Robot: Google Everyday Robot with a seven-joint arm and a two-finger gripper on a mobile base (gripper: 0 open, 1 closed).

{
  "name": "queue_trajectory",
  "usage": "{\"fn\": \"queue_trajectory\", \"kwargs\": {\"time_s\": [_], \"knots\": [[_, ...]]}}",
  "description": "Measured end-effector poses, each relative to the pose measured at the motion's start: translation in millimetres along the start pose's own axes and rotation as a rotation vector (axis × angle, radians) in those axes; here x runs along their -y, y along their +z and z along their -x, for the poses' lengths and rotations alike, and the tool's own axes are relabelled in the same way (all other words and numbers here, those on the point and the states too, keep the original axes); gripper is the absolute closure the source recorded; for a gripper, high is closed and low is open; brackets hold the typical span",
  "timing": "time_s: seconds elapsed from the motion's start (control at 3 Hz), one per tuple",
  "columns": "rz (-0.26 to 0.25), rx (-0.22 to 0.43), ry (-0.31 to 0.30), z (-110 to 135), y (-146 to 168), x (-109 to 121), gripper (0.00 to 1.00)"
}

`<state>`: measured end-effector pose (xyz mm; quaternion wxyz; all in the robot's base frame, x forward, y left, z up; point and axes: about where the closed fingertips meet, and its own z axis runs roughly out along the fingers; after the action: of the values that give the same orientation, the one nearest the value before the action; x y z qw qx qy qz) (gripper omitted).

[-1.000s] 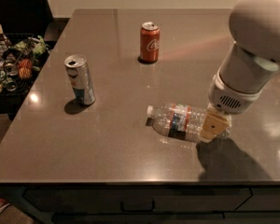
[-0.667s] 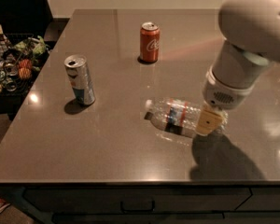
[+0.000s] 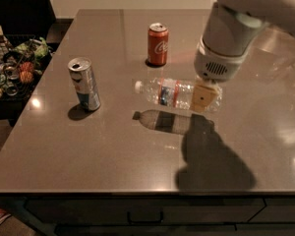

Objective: Move water bottle near coke can

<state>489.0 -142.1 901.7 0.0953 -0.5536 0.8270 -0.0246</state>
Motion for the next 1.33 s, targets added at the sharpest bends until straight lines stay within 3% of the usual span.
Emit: {"fn": "queue_trajectory", "kwargs": {"time_s": [0.33,0.67,1.0,1.33], "knots": [[-0.033,0.006,-0.05,45.9,-18.1,39.8,1.0],[-0.042,0.008,-0.06,75.2,-15.6,75.1,1.0],[-0.038,0.009,-0.033,85.1,-1.2,127.1,1.0],[-0.034,0.008,-0.013,81.4,11.9,152.6,1.0]]}}
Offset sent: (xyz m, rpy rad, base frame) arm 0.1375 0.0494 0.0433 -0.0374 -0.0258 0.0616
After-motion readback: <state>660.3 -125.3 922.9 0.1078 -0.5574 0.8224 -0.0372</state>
